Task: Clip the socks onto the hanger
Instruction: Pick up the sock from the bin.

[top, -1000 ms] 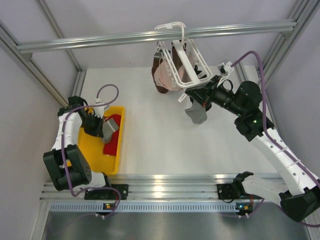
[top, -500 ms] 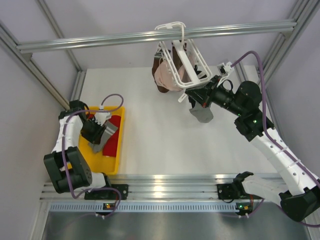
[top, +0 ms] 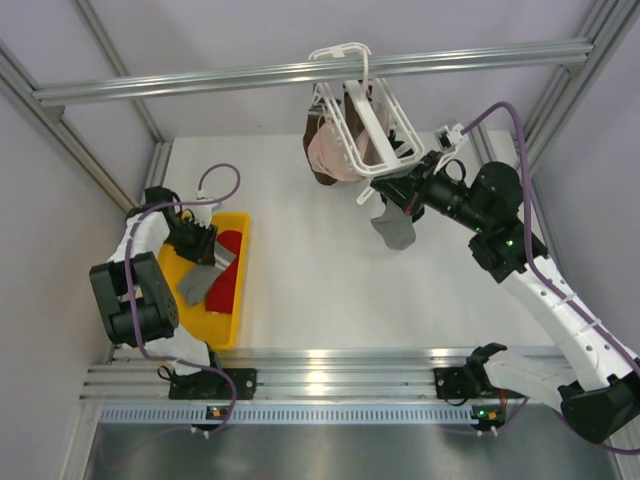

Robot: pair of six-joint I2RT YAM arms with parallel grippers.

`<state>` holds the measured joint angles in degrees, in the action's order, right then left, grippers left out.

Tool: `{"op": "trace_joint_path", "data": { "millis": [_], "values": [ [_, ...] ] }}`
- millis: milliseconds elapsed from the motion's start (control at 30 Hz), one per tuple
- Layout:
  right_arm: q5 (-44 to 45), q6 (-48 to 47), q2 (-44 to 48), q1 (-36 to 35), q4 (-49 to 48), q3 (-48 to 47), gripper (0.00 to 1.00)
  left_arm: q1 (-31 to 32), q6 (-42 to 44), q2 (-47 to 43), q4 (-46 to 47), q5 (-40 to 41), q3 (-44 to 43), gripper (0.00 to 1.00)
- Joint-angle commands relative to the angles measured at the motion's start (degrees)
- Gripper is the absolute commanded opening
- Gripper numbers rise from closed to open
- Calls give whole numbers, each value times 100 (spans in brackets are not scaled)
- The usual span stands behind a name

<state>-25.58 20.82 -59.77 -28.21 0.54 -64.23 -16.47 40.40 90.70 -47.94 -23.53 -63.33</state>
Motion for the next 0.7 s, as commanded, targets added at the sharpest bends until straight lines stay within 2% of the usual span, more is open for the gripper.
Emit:
{"op": "trace_joint_path", "data": {
  "millis": [0,400,500,533,667],
  "values": [
    [71,-122,-44,52,-71,-187,0,82,-304,158,680,-100,-4,46],
    [53,-148,-35,105,-71,-187,0,302,-191,748,1647,525,470,45],
    [62,-140,-35,105,-71,-178,0,311,-77,757,1771,656,646,41],
    [71,-148,-35,96,-71,-169,0,311,-76,748,1806,665,690,29],
    [71,-139,-35,114,-71,-160,0,294,-138,608,1622,648,603,3]
  ]
}}
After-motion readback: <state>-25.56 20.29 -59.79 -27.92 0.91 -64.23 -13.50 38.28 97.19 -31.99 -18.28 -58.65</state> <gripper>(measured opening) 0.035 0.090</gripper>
